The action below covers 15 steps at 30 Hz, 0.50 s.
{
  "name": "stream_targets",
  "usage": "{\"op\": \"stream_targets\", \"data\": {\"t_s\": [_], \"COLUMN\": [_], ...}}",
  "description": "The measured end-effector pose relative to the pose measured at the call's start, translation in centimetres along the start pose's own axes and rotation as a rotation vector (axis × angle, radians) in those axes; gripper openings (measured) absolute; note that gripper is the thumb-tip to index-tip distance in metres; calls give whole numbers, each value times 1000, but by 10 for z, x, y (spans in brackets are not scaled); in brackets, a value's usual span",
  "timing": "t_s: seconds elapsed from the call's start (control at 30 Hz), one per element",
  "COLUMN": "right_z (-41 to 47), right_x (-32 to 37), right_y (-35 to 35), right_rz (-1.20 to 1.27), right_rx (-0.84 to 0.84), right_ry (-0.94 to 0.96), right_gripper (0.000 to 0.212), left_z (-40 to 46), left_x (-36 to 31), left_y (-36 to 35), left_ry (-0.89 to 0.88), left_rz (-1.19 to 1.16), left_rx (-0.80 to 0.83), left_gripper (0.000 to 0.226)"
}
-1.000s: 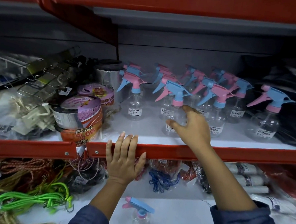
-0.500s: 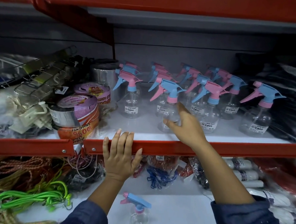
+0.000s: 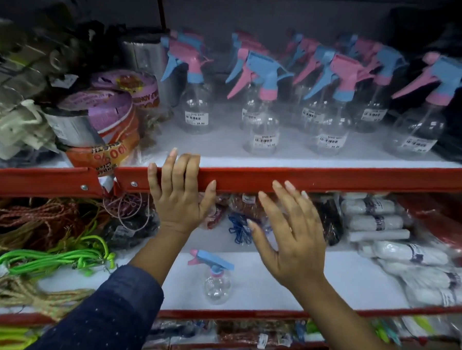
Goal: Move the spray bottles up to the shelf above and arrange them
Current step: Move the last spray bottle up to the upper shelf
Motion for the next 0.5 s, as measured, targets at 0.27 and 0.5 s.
{"op": "stream_targets", "data": {"t_s": [0.27, 0.5], "right_z": [-110, -173], "right_x": [-2, -5], "right_y": [-47, -100], "right_rz": [243, 452], "right_rx": [352, 799], "right_ry": [-312, -783], "right_gripper": [43, 78], "left_z": [-3, -4], "left_x": [2, 2], "left_y": [-3, -5], "left_ry": [9, 12], "left_rz": [-7, 5], "left_rx": [-2, 7], "left_gripper": [47, 50]}}
Point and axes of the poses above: each hand's wrist, its own z-axis towards the middle knuckle, its own y-axis out of the back of the hand, x = y × z, the point moved 6 cm from there along z, towards the middle knuckle, and after that the axes turned 5 degrees about -x, right-handed, at the moved point
